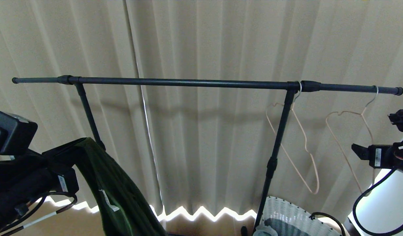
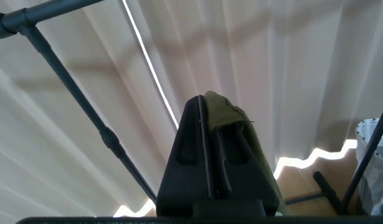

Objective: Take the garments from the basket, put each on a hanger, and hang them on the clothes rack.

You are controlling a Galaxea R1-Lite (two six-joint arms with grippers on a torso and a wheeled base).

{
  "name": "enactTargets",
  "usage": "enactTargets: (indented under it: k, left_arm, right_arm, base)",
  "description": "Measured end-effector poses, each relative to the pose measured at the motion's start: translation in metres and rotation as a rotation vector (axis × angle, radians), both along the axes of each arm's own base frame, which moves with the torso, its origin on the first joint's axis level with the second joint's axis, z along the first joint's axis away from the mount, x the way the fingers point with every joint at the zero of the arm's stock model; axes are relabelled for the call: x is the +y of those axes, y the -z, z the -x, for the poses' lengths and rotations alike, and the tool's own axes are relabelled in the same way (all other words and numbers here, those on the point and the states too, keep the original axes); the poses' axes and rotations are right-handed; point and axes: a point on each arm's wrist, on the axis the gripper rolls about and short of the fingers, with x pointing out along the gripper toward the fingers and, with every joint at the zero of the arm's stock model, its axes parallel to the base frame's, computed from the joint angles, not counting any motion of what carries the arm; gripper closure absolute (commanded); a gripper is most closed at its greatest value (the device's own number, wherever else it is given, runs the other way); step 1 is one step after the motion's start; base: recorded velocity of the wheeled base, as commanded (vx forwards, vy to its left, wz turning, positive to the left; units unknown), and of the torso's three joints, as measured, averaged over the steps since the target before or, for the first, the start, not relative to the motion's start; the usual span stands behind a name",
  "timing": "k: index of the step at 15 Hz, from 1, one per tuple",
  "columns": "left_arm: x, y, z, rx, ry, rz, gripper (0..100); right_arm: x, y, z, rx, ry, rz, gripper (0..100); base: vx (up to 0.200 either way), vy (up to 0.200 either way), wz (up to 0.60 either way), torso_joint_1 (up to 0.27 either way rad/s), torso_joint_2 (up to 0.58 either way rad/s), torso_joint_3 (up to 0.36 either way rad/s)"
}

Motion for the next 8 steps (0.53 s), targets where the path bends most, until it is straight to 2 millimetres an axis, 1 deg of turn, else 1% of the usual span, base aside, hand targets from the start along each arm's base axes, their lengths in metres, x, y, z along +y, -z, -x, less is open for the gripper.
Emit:
enactTargets:
  k: [2,4,8]
  left_arm:
    - [-0.001,0.001,0.0,0.007,0.007,-0.003,100]
    - [-0.002,0.002,0.0,0.011,0.009,-0.004,100]
    - [-0.002,0.003,-0.001,0.017,0.009,-0.006,100]
  right_arm:
    - [-0.001,-0.003,-0.013,-0.015,0.036,-0.087,0]
    - [-0.003,0.001,-0.025,0.005,0.045,-0.103,0]
    - [-0.005,0.012,-0.034,0.067,0.05,-0.11,0]
  base:
    - [0.0,0.0,0.0,0.0,0.0,0.0]
    - [0.0,0.0,0.0,0.0,0.0,0.0]
    - [0.0,0.0,0.0,0.0,0.0,0.0]
